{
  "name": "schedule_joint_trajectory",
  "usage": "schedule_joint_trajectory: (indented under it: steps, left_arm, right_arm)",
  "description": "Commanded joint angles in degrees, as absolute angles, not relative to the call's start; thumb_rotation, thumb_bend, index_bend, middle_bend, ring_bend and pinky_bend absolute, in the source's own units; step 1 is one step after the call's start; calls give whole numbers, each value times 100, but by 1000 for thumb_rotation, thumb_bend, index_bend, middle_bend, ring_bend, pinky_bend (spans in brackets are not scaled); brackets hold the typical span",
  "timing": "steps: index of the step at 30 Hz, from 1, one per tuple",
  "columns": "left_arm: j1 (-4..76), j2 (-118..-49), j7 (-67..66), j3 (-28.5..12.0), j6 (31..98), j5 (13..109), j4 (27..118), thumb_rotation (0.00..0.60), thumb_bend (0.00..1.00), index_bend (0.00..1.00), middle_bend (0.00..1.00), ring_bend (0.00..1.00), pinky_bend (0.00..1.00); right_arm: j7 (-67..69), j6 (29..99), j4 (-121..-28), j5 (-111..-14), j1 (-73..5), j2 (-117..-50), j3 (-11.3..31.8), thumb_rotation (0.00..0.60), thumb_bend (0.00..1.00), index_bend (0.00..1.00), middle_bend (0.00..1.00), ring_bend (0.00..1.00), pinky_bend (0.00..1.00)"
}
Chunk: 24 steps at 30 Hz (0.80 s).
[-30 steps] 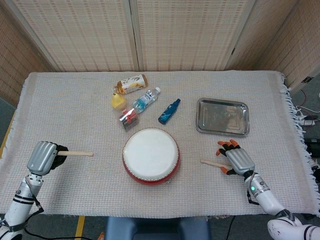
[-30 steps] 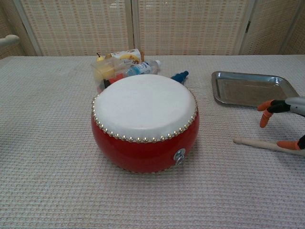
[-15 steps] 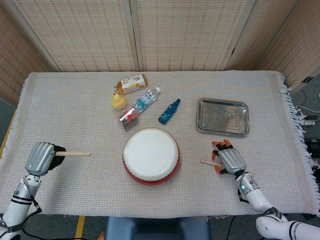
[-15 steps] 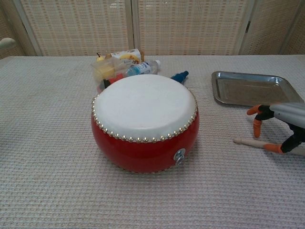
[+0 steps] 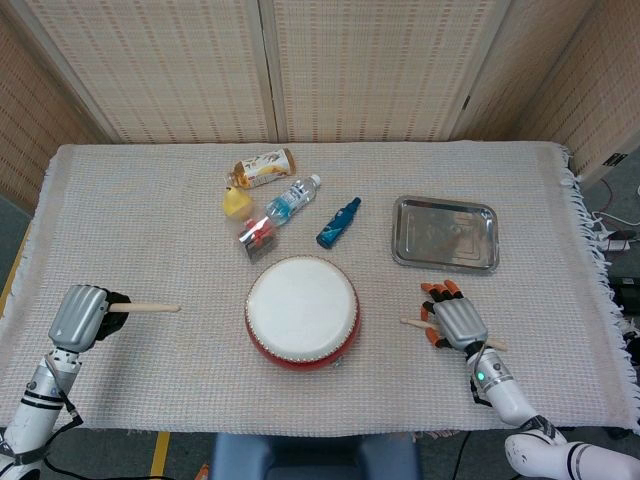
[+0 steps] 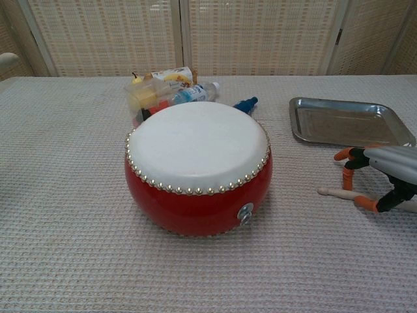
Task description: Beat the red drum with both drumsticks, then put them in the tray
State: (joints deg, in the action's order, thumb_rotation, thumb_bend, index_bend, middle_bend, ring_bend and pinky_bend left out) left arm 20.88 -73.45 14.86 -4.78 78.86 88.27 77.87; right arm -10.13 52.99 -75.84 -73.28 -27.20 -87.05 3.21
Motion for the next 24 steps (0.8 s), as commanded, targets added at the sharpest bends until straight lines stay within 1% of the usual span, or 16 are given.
schedule_joint_trajectory:
  steps: [1,7,24]
  left_arm:
    - [2079,-7342,1498,-476,7896,8827,7780,600,856,1000,1000,1000,1000]
    - [2071,-7350,1527,-468,7897,8829,7759,600,855,1000,1000,1000,1000]
    - [2065,-7359,1531,-451,7868,8822,7742,600,855,1000,1000,1000,1000]
  right_arm:
    - [-983,5322,-7601,-7351,-2714,-8697,308,600,356,497,79,0,54]
    - [-842,5507,-7720,-7430,-2644,-8567,319,600,356,481,78,0,54]
    - [-991,5359,-7620,-7320,-2730,-8691,298,600,356,473,78,0,54]
